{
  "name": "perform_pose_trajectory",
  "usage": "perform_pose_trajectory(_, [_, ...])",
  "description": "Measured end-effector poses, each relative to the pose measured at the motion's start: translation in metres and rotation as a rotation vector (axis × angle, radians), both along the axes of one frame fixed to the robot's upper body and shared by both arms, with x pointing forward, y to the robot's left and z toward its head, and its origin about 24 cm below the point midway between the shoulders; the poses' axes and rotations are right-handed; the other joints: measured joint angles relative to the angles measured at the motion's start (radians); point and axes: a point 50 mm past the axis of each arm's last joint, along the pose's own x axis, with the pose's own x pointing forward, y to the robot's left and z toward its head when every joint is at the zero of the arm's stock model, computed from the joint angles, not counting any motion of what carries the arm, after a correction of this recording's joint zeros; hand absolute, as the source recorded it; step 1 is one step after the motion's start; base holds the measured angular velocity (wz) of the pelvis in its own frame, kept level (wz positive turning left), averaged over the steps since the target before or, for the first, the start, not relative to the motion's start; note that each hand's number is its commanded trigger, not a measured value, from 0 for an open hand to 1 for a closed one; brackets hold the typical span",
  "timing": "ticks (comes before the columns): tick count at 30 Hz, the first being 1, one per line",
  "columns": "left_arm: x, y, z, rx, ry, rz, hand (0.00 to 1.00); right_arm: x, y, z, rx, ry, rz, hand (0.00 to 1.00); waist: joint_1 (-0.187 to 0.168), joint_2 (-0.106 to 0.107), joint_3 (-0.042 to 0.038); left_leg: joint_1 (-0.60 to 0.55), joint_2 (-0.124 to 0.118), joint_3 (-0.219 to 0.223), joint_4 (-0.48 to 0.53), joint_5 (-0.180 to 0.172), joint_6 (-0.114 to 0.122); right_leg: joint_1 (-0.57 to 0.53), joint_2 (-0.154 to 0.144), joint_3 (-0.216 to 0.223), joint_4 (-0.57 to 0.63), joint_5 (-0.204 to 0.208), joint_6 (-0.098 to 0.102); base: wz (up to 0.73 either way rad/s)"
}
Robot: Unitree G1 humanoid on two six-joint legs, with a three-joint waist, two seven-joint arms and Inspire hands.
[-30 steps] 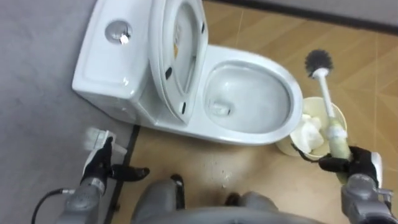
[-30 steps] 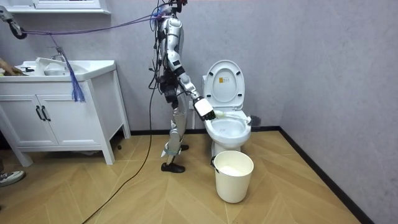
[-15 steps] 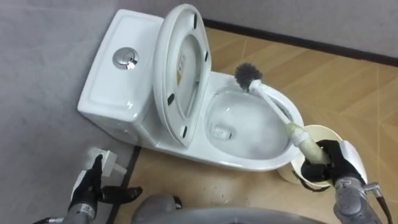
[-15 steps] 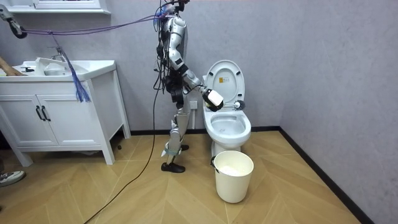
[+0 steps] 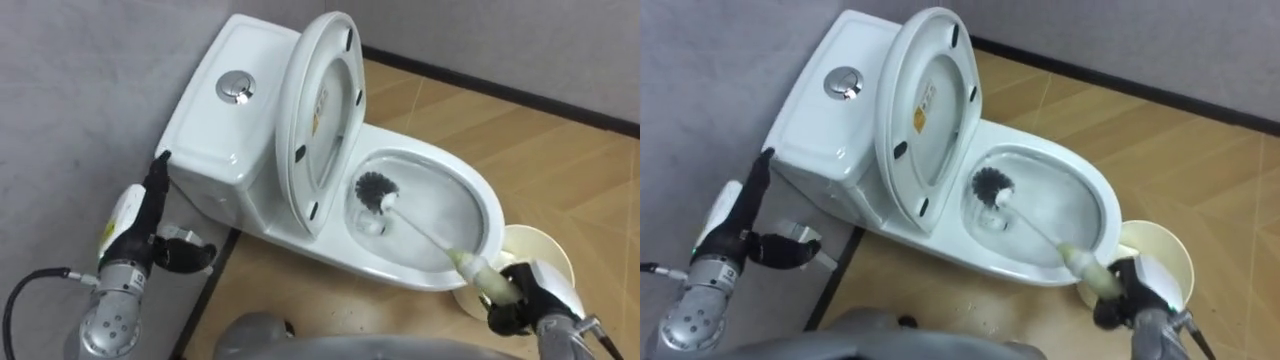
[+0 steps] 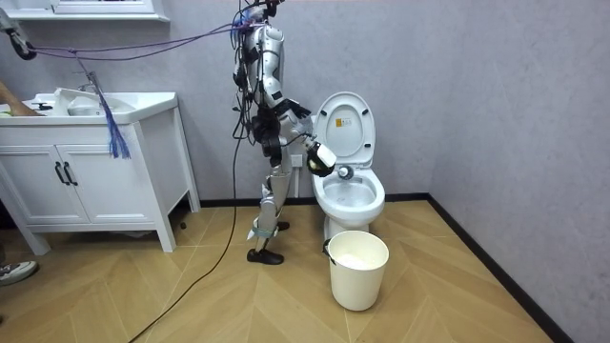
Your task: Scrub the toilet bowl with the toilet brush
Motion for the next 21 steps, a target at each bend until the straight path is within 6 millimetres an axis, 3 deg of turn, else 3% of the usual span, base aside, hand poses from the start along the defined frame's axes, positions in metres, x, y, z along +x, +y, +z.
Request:
perform_pose_trajectory(10, [0.026,-0.01,0.033,0.138,-0.341,0.025,0.0,-0.029,-0.008,-0.012,-0.014,0.152,-0.028,1.0,-0.016,0.001,0.002,-0.011,-0.001,-0.003,-0.002,0.002,-0.001,-0.006,0.003,0.002,-0.012,0.001,-0.002,0.0])
perform_pose_trajectory(16, [0.035,-0.03,0.04,0.139,-0.405,-0.09,0.0,-0.016,-0.008,-0.011,-0.009,0.153,0.002,1.0,-0.019,0.0,0.0024,-0.019,0.0,0.005,-0.003,0.002,-0.001,-0.021,0.002,0.009,-0.011,0.001,-0.002,-0.03])
perform_pose_trajectory(21, [0.037,-0.036,0.02,0.13,-0.317,-0.154,0.0,0.011,-0.006,-0.008,-0.02,0.12,0.088,1.0,-0.029,0.003,0.004,-0.019,0.001,0.014,-0.002,0.002,-0.001,-0.026,0.002,0.027,-0.011,0.001,-0.002,-0.06])
